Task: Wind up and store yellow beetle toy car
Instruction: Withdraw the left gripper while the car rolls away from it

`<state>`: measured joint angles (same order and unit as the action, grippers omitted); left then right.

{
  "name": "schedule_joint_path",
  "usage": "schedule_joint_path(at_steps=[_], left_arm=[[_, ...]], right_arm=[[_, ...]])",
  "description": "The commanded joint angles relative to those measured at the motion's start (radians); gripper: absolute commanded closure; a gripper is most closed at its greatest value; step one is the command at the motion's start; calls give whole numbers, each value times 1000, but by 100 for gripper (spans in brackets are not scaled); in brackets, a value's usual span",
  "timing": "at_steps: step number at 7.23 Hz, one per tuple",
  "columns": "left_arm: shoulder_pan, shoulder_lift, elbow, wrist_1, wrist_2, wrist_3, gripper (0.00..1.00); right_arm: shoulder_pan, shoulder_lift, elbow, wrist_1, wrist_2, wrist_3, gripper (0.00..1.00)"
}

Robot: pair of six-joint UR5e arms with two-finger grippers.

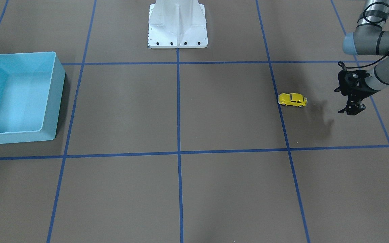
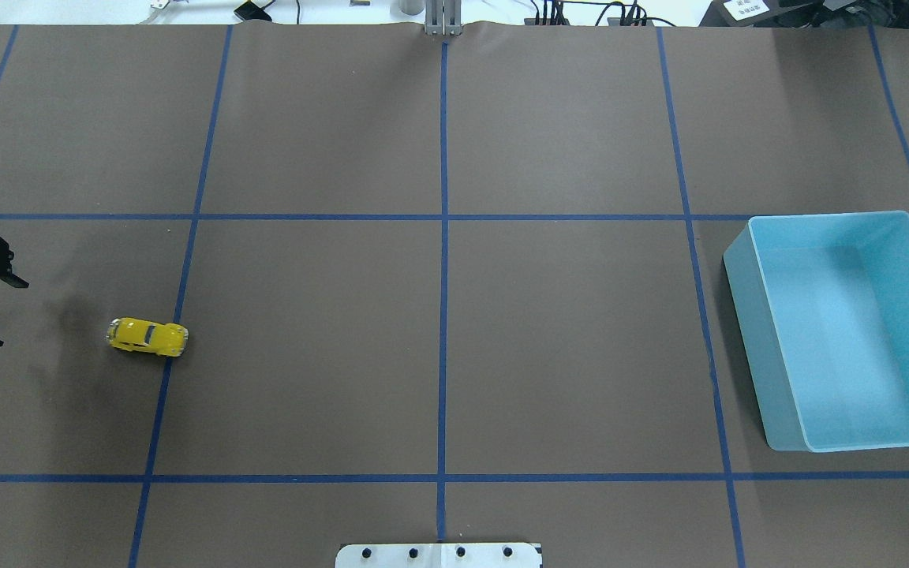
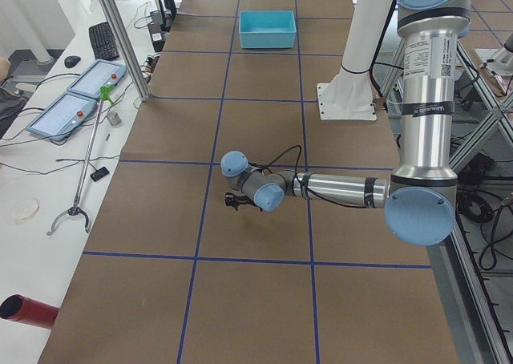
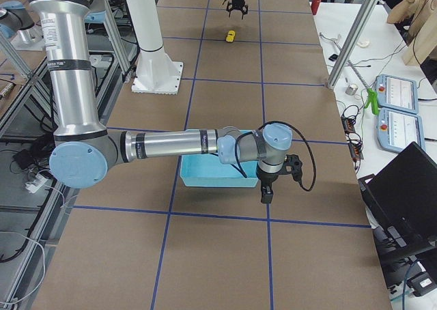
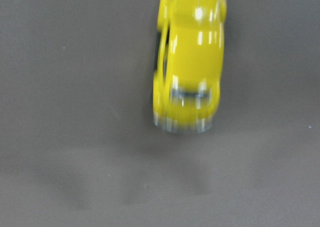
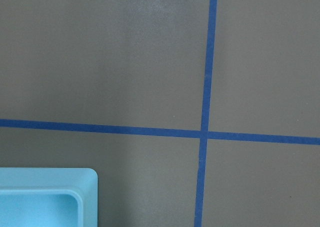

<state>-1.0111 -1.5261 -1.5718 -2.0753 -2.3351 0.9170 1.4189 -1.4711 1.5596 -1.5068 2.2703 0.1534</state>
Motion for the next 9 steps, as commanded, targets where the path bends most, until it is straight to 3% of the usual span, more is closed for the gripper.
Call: schedule_joint_path(at_steps=[1, 6, 9], left_arm=[[-15, 1, -2, 1, -13, -1, 0], [-61, -3, -13, 33, -20, -103, 0], [-119, -19, -31, 138, -27, -156, 0]], right_arm=[[0, 0, 0, 0, 0, 0, 0], [0, 0, 3, 0, 2, 0, 0], [0, 2, 7, 0, 3, -2, 0]])
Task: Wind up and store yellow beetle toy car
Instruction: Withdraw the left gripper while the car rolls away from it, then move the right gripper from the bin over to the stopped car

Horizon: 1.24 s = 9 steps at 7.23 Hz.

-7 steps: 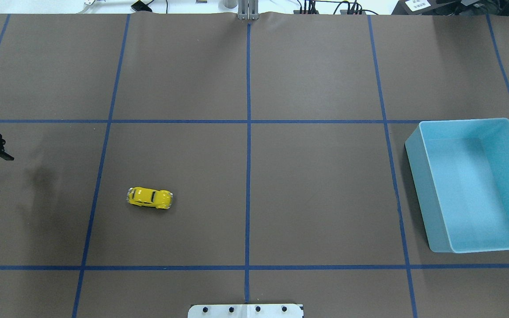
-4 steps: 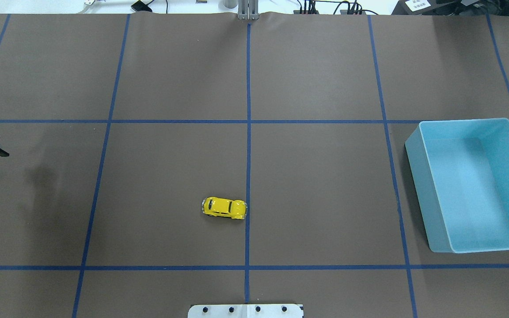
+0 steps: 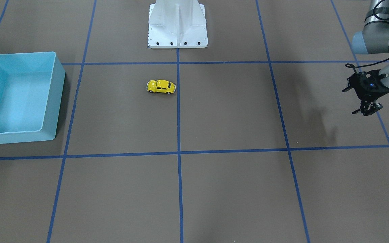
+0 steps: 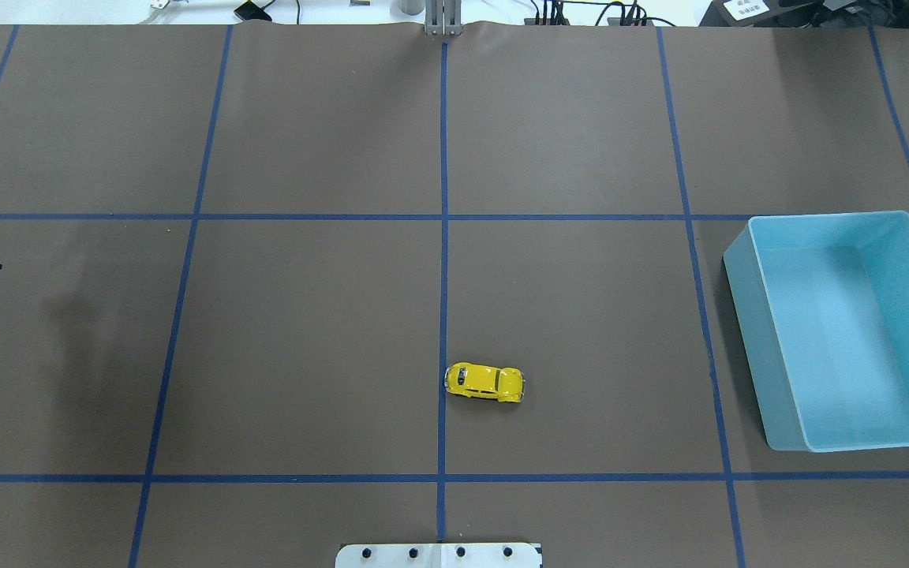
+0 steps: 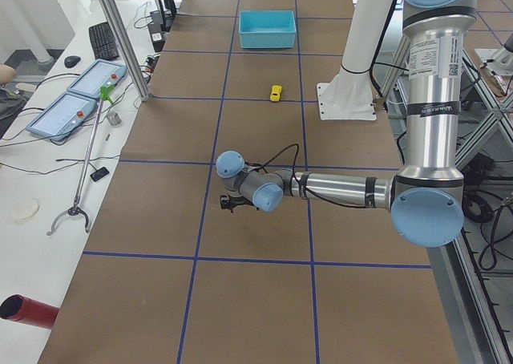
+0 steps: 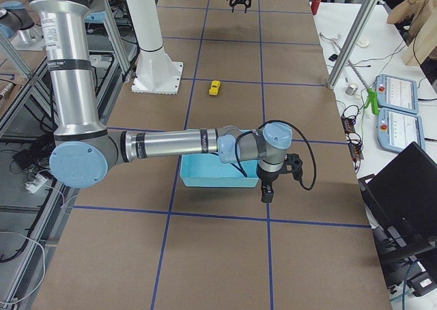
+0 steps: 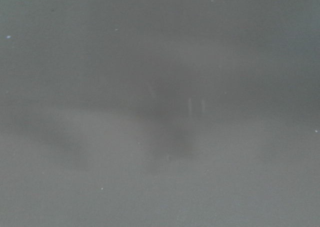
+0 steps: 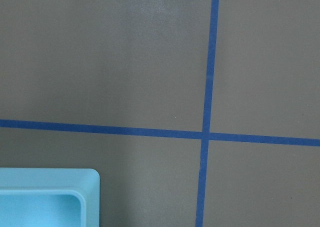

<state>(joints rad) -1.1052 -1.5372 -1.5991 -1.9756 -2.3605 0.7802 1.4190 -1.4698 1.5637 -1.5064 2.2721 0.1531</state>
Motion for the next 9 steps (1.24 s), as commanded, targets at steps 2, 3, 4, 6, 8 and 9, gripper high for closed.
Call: schedule_joint_path(at_steps=[2, 3, 4, 6, 8, 9], left_arm=[[-79, -24, -34, 98, -2, -170, 0], [-112, -23, -63, 153, 1, -252, 0], [-155, -26, -90, 264, -2, -266, 0], [-223, -31, -125, 369, -31, -329, 0], [-295, -12, -130, 386, -105, -421, 0], [-345, -1, -127, 450, -108, -421, 0]], right_arm=[[-43, 32, 97, -2, -17, -4, 0], [-66, 32, 145, -3, -29, -4, 0], [-87, 32, 194, -3, -29, -6, 0], [-133, 28, 260, -5, -29, -6, 0], [-249, 46, 323, -5, -71, -4, 0], [-303, 81, 325, -6, -68, -3, 0]])
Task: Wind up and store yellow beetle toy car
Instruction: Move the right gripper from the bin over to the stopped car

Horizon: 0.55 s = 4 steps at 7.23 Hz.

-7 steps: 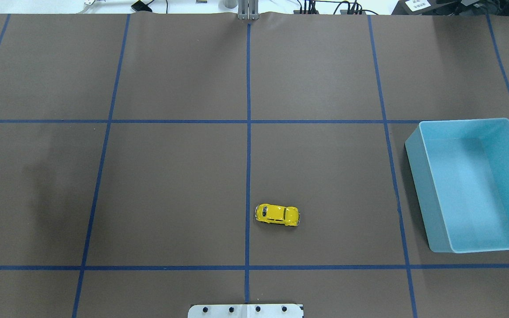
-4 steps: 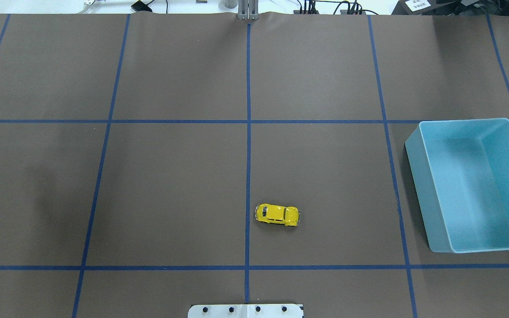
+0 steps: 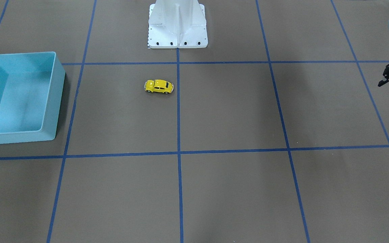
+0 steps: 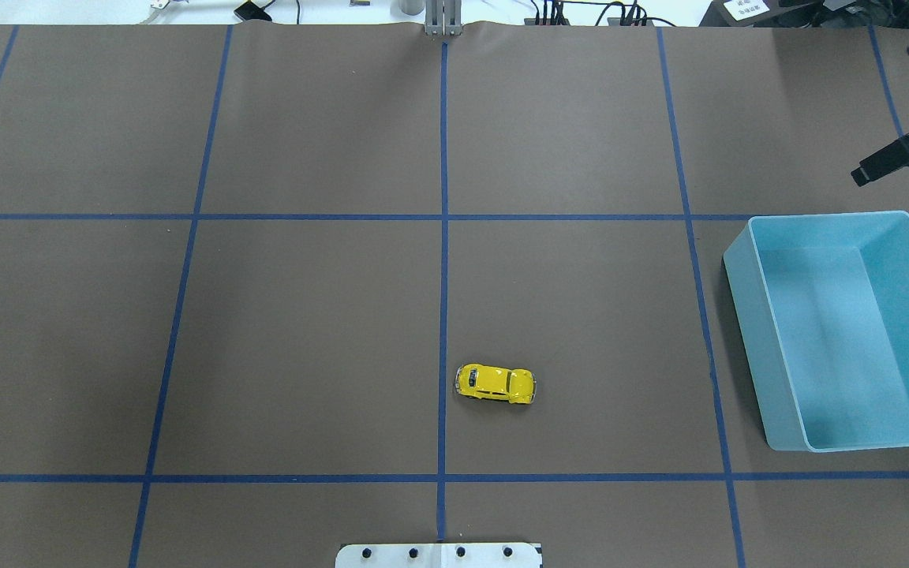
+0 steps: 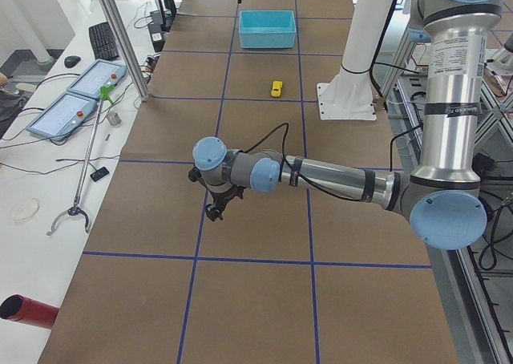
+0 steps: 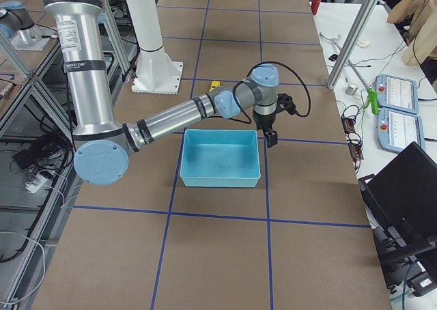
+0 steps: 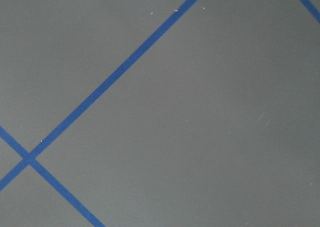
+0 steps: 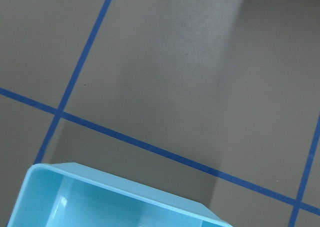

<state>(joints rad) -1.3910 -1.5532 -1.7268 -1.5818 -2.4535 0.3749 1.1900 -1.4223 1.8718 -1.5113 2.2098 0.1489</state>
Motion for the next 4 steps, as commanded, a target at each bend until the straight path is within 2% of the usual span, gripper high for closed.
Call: schedule_joint_path(at_steps=[1, 3, 4], left_arm=[[-118, 12, -2, 172, -15, -16, 0], [-180, 18, 22, 242, -15, -13, 0], [-186, 30, 32, 243, -9, -13, 0]], right_arm=[[-108, 42, 59, -7, 4, 6, 0], [-188, 33, 154, -9, 10, 4, 0], [-270, 36, 194, -10, 8, 6, 0]])
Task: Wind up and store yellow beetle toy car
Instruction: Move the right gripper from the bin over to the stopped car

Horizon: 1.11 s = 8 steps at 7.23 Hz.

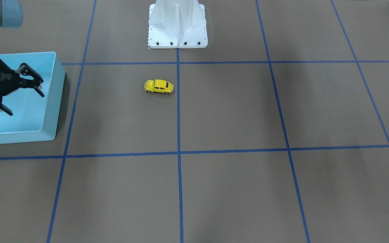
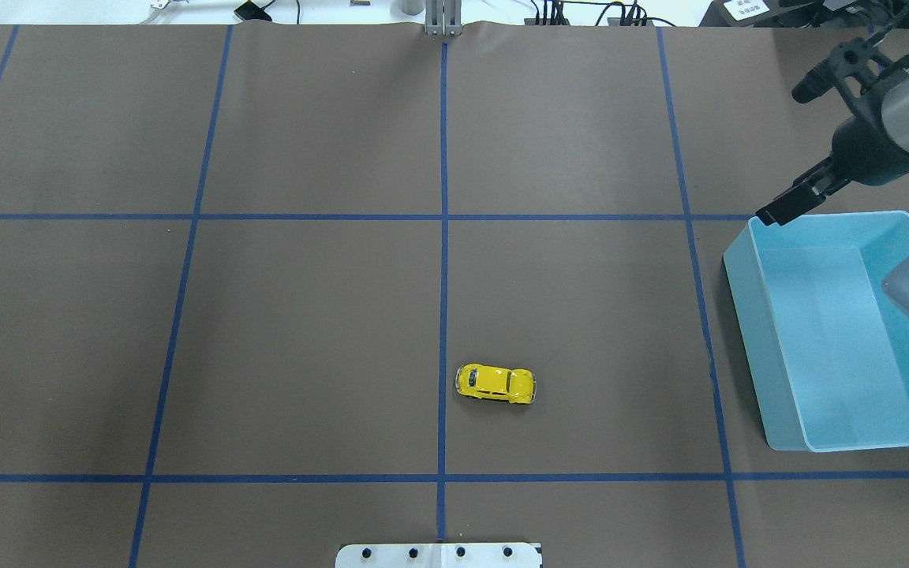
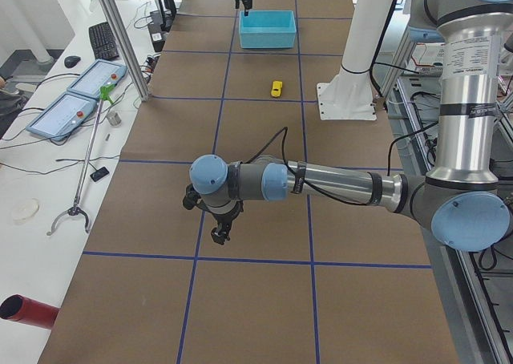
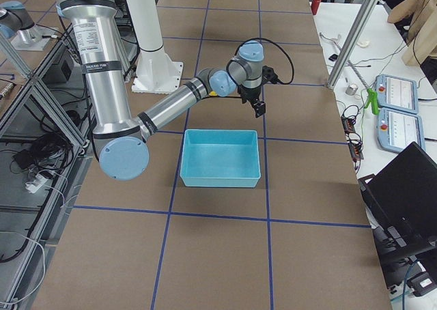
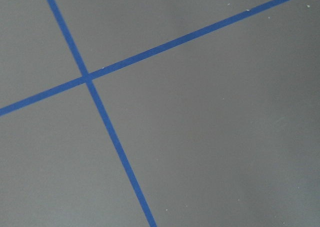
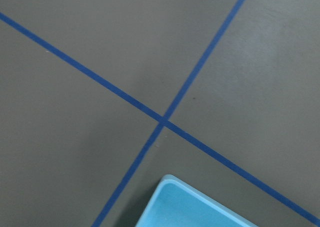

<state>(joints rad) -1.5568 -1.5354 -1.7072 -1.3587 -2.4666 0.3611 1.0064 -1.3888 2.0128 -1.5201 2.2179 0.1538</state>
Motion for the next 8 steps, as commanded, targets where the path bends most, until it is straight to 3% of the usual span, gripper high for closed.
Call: schedule_joint_path(at_steps=[1, 4, 5, 6, 8], left_arm=[[-22, 11, 52, 13, 5, 4, 0], [-22, 6, 49, 23, 11, -5, 0], [-20, 4, 47, 26, 11, -8, 0], [-22, 4, 47, 41, 11, -28, 0], [-31, 6, 47, 43, 11, -28, 0]], right_arm=[[-135, 7, 67, -2, 2, 0, 0], [-344, 65, 119, 1, -24, -5, 0], [-430, 94, 113, 1, -105, -5, 0], [-510, 114, 100, 1, -160, -6, 0], [-555, 184, 14, 3, -220, -54, 0]])
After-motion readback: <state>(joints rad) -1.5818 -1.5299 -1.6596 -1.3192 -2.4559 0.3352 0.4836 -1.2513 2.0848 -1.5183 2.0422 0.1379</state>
